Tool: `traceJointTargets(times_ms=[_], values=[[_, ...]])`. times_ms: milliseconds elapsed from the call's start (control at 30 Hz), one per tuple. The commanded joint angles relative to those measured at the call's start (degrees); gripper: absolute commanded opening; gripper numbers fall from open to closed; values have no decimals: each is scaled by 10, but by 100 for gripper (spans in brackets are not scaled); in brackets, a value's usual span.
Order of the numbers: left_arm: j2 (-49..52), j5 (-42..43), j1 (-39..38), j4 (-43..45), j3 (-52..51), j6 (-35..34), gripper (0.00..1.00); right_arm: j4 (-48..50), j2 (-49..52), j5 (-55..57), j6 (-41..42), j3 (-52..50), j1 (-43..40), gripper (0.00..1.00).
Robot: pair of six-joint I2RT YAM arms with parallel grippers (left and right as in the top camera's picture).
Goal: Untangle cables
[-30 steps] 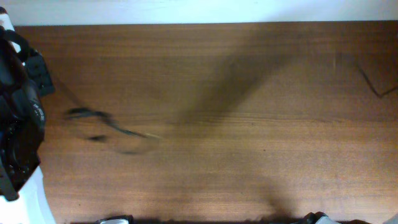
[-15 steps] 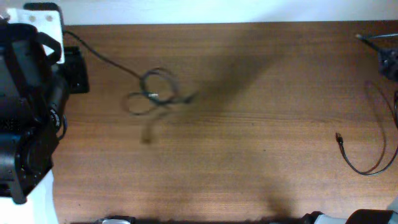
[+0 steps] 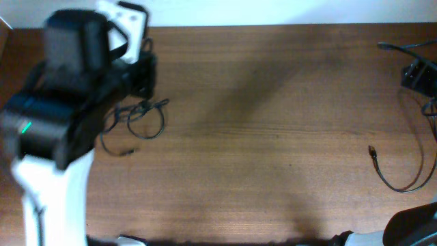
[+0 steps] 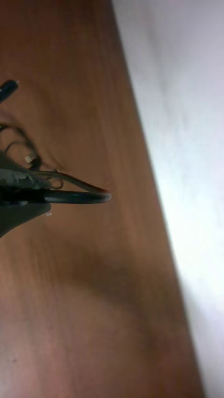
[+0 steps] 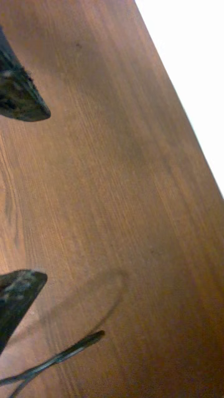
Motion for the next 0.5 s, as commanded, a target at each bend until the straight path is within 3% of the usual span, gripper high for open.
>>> traceJointTargets(times_ms=[0, 67, 100, 200, 467], values=[[64, 36, -27, 12, -12, 7, 0, 7, -2, 37, -15, 4, 4, 78], [68, 36, -42, 24, -12, 8, 0, 13, 18, 57, -17, 4, 3, 84], [62, 36, -51, 28, -11, 7, 0, 13, 32, 148, 4, 4, 1, 89], [43, 36, -60, 30, -11, 7, 0, 18, 55, 230, 79, 4, -18, 89], [41, 20, -61, 16, -11, 10, 0, 19, 151, 304, 124, 4, -38, 89]])
